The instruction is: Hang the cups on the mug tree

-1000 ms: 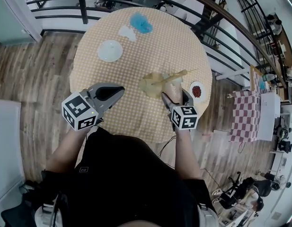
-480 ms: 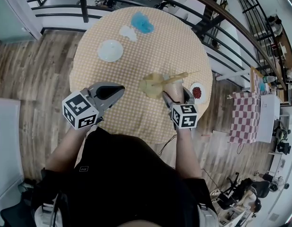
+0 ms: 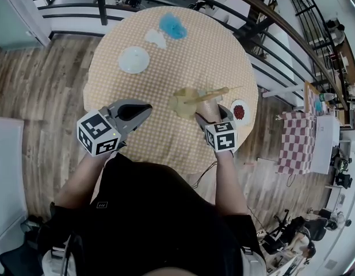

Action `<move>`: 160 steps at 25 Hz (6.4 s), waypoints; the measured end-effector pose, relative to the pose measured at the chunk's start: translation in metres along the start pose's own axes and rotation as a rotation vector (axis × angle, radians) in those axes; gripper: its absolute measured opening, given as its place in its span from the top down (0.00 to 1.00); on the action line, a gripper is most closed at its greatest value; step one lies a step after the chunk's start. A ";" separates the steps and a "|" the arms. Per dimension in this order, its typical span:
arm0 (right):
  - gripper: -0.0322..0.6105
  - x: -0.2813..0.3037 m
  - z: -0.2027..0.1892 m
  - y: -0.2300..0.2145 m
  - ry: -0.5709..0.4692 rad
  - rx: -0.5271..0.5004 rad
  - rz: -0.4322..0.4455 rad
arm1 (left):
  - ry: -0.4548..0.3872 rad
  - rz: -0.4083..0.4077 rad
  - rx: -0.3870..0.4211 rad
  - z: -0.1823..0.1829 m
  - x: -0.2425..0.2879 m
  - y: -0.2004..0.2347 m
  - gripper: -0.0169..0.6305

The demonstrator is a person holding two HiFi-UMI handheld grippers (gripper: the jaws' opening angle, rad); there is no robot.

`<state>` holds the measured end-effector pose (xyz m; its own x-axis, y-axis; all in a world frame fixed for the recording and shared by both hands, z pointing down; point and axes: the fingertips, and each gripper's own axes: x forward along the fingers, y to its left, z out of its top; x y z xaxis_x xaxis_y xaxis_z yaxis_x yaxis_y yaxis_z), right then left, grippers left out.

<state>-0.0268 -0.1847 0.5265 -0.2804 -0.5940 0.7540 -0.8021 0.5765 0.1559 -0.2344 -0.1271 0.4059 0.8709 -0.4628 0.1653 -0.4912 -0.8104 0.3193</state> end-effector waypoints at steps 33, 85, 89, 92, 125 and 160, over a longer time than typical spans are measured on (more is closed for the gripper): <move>0.37 0.002 0.007 -0.011 0.009 -0.019 -0.045 | 0.017 -0.013 -0.044 -0.017 -0.001 -0.002 0.96; 0.37 0.005 0.003 0.015 0.146 -0.373 -0.122 | 0.081 -0.074 -0.037 -0.035 0.019 -0.015 0.96; 0.37 0.006 -0.005 0.018 0.168 -0.390 -0.119 | 0.148 -0.151 0.041 -0.040 0.056 -0.031 0.96; 0.37 0.006 -0.005 0.019 0.166 -0.381 -0.119 | 0.198 -0.197 0.102 -0.043 0.088 -0.041 0.96; 0.37 -0.077 -0.005 -0.046 -0.088 -0.284 -0.199 | 0.182 -0.116 0.107 -0.035 0.127 -0.047 0.94; 0.37 -0.064 0.052 -0.100 -0.042 -1.077 -0.306 | 0.093 0.121 0.053 -0.024 0.090 -0.061 0.94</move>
<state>0.0435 -0.2337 0.4297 -0.1828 -0.8007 0.5704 0.0286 0.5756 0.8172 -0.1258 -0.1109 0.4238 0.8018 -0.5245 0.2865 -0.5904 -0.7697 0.2429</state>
